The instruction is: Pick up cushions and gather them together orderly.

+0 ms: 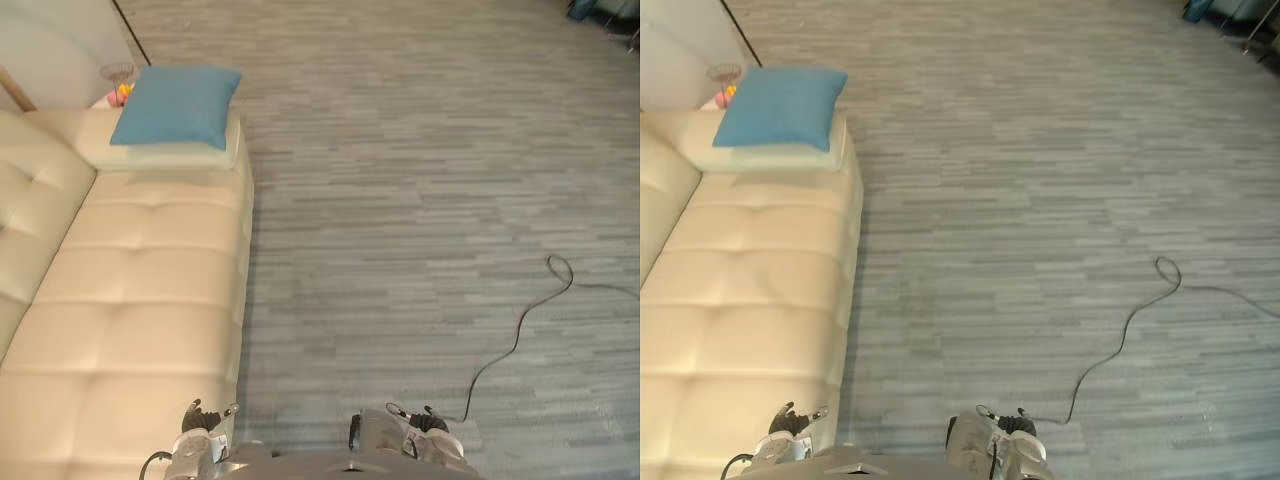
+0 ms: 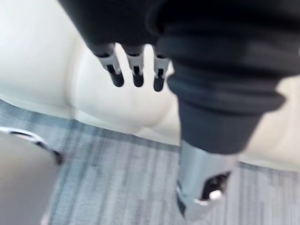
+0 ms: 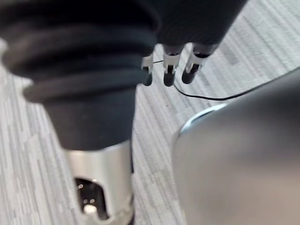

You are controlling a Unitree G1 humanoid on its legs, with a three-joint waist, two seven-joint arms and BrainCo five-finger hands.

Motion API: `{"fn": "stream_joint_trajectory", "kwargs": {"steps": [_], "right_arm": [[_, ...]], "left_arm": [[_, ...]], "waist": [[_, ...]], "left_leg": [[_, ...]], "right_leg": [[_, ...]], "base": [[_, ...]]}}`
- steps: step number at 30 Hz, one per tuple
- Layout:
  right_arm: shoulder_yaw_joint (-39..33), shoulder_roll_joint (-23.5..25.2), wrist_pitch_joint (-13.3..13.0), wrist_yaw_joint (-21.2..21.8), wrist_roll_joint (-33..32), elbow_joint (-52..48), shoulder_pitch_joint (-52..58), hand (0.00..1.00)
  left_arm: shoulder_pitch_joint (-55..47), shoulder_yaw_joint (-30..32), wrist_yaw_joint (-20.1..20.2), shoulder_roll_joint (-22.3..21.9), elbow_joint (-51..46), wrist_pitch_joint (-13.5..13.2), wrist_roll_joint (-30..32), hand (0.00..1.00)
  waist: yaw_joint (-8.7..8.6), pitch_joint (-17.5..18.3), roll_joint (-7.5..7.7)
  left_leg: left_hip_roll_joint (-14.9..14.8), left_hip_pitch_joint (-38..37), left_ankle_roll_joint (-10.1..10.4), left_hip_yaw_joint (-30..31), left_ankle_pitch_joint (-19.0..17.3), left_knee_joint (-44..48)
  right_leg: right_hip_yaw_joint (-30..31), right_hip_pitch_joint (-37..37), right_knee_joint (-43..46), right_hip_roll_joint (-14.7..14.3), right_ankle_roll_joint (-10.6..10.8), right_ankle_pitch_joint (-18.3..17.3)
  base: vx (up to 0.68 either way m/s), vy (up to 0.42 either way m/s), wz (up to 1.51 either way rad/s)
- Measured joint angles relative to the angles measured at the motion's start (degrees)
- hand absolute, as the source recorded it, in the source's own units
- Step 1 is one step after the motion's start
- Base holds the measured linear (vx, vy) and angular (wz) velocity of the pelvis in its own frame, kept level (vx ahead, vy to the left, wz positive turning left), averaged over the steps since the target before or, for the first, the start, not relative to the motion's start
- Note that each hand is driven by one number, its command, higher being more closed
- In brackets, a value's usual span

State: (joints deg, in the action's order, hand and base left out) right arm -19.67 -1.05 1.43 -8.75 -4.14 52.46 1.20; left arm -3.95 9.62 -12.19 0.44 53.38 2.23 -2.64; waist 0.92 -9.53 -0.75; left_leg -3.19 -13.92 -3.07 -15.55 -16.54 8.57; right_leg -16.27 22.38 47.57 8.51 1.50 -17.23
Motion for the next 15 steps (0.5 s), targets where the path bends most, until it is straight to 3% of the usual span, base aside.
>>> {"fn": "stream_joint_trajectory", "kwargs": {"steps": [1,3,4,5,7,8,11,13,14,15], "right_arm": [[-0.21,-0.13,-0.10,0.00,-0.16,-0.14,-0.60,0.00],[-0.12,-0.55,-0.03,-0.02,-0.10,-0.21,-1.36,0.00],[-0.14,-0.27,0.00,-0.02,-0.12,0.08,-0.95,0.00],[-0.83,-0.11,0.04,-0.03,-0.09,0.15,-1.18,0.00],[-2.05,-1.45,0.09,-0.12,0.01,0.23,-2.85,0.00],[-3.52,-1.60,0.02,-0.10,-0.10,-0.07,-3.11,0.00],[-3.67,-1.69,0.06,-0.09,-0.05,-0.32,-1.91,0.00],[-3.37,-1.45,0.13,-0.12,-0.01,-1.61,-0.81,0.00],[-2.60,-1.38,0.15,-0.18,-0.06,-2.11,-0.18,0.00],[-2.34,-1.01,0.39,-0.23,-0.07,-1.96,-0.14,0.00]], "left_arm": [[0.87,-0.63,0.00,-0.04,0.34,0.12,0.01,0.00],[1.08,-0.79,0.04,-0.32,1.24,0.22,0.20,0.00],[0.82,-0.70,0.12,0.07,1.12,0.25,0.44,0.00],[1.03,-0.36,0.14,0.57,1.68,0.32,0.57,0.00],[2.93,-0.01,0.32,-1.06,2.40,0.19,0.61,0.00],[2.94,1.01,0.28,-2.87,2.29,-0.22,0.65,0.00],[2.35,1.66,0.40,-3.49,2.25,-0.12,0.67,0.00],[2.23,2.54,0.40,-3.97,1.02,-0.10,0.64,0.00],[2.23,2.76,0.45,-4.08,0.55,-0.10,0.56,0.00],[2.21,2.86,0.41,-3.85,-0.07,-0.09,0.57,0.00]], "waist": [[-0.45,-0.25,-0.09],[-1.46,-0.70,-0.03],[-2.09,-0.97,1.53],[-2.16,-1.71,2.01],[-1.97,-3.27,-0.78],[-2.25,-3.68,-1.90],[-2.45,-2.80,-2.69],[-2.72,-2.70,-3.31],[-2.00,-2.72,-4.33],[-1.34,-2.89,-4.37]], "left_leg": [[-1.23,-0.82,0.00,0.75,0.00,-0.15],[-2.40,-2.88,0.07,2.65,0.05,-0.59],[-1.44,-4.84,0.52,4.56,0.07,-1.17],[-1.67,-7.50,2.97,6.51,0.11,-1.56],[-2.76,-6.80,4.20,8.81,2.11,-0.72],[-2.64,-6.72,5.25,11.41,5.73,-0.10],[-5.08,-6.11,7.01,13.83,11.45,8.41],[-6.87,2.17,11.36,17.43,21.80,25.50],[-9.57,9.81,11.72,15.44,22.37,40.19],[-10.67,13.80,10.38,12.69,17.35,47.14]], "right_leg": [[-0.36,2.79,-6.64,-1.29,-0.80,1.49],[1.70,4.47,-23.55,-3.15,0.03,10.42],[4.86,3.12,-37.06,-3.12,1.23,18.64],[6.13,1.81,-37.96,-2.73,-0.92,30.90],[6.17,3.48,-32.06,-3.63,-2.23,26.32],[5.39,3.97,-25.89,-3.43,-2.81,21.02],[3.14,1.02,-20.13,-3.94,-2.95,13.98],[1.28,-3.57,-21.41,-4.83,-3.40,10.51],[1.10,-7.96,-24.72,-6.61,-4.56,9.25],[1.12,-10.96,-26.45,-7.35,-4.81,8.63]], "base": [[0.52,-0.196,0.25],[0.57,-0.245,0.33],[0.76,-0.354,0.44],[0.73,-0.344,0.40],[0.45,-0.240,0.12],[0.35,-0.200,0.09],[0.57,-0.223,0.28],[0.50,-0.116,0.27],[0.51,-0.083,0.08],[0.60,-0.068,0.01]]}}
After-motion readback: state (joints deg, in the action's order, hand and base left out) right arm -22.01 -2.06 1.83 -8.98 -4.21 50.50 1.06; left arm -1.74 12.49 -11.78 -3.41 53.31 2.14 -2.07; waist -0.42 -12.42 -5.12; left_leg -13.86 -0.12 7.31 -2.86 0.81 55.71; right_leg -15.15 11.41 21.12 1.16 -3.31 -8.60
